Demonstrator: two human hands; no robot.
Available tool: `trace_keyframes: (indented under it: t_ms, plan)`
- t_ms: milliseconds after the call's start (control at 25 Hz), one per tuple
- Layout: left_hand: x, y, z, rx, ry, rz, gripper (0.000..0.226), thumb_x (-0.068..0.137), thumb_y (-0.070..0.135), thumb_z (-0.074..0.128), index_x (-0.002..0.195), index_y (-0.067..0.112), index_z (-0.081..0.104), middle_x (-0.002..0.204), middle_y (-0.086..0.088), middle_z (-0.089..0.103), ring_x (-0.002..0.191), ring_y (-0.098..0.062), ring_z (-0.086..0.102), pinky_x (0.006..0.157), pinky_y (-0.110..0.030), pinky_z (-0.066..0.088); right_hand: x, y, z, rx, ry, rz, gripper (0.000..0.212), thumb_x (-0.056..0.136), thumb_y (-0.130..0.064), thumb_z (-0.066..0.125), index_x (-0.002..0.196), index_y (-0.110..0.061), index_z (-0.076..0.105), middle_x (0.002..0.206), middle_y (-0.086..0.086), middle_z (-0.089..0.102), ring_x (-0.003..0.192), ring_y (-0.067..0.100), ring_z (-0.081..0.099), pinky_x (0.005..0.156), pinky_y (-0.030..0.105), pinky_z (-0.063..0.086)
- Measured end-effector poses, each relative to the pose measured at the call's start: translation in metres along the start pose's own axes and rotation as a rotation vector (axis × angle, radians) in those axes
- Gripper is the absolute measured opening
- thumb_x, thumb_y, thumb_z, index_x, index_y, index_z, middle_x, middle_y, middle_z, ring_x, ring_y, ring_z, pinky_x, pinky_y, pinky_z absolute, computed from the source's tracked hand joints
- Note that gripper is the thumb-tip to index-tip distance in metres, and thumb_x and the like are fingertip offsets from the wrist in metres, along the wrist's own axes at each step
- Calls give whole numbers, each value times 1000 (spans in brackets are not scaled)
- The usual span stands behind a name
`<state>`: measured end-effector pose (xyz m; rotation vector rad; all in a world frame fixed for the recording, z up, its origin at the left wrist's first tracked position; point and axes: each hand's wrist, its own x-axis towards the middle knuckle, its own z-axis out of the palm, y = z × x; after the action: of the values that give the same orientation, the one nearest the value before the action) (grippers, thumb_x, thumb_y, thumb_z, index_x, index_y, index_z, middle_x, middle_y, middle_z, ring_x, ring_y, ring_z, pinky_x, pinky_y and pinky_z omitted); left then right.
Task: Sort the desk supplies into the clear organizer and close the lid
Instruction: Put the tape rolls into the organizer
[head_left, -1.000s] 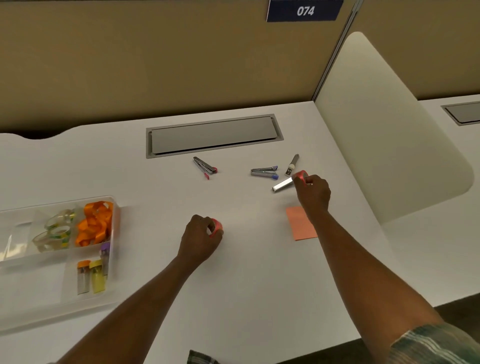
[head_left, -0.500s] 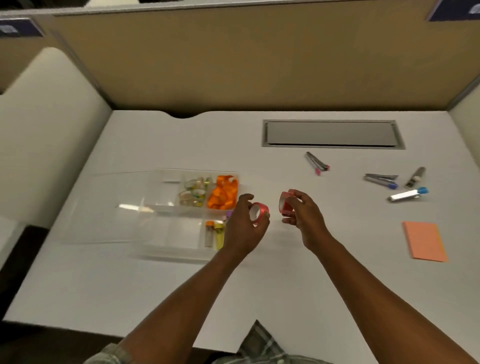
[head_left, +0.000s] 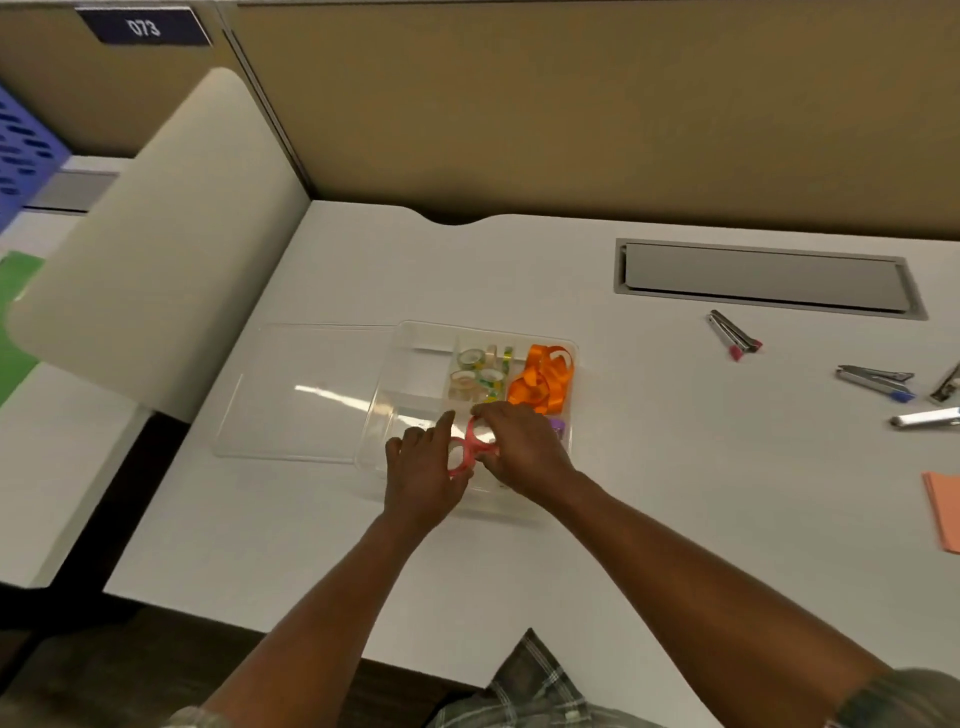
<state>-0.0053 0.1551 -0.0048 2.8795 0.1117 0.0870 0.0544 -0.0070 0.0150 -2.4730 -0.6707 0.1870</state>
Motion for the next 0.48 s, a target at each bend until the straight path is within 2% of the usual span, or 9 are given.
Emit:
trace_keyframes:
  t_ms: [80, 160, 320, 400, 480]
  plan:
    - [4, -5, 1, 35, -62, 10, 78, 78, 54, 65, 144, 19, 41, 113, -1, 70, 112, -27, 58, 91, -43, 35, 6, 0, 8, -113, -29, -11, 42, 88, -31, 68, 129, -20, 61, 131, 3, 65, 119, 28, 58, 96, 43, 46]
    - [8, -6, 2, 57, -98, 29, 84, 77, 57, 65, 148, 21, 36, 119, 0, 68, 120, -26, 54, 98, -45, 31, 9, 1, 12, -181, -79, -16, 44, 90, -30, 66, 133, -20, 58, 137, 4, 62, 127, 31, 52, 102, 47, 41]
    - [14, -3, 3, 66, -85, 47, 83, 77, 62, 63, 145, 19, 43, 121, -5, 66, 117, -28, 56, 96, -49, 36, 7, -1, 9, -151, -107, 8, 58, 91, -35, 65, 144, -19, 47, 152, 7, 46, 142, 31, 36, 114, 50, 29]
    - [17, 1, 5, 92, -41, 67, 73, 81, 59, 57, 140, 17, 48, 121, -8, 64, 113, -30, 58, 93, -49, 40, 3, 1, 4, -111, -47, 47, 58, 90, -40, 65, 143, -20, 49, 150, 6, 48, 140, 29, 40, 115, 49, 32]
    - [21, 9, 4, 105, 20, 52, 64, 83, 53, 54, 134, 15, 53, 119, -10, 63, 110, -31, 58, 91, -49, 42, -2, 11, -3, -120, 32, 83, 54, 87, -40, 65, 137, -21, 55, 142, 5, 56, 132, 27, 49, 107, 47, 42]
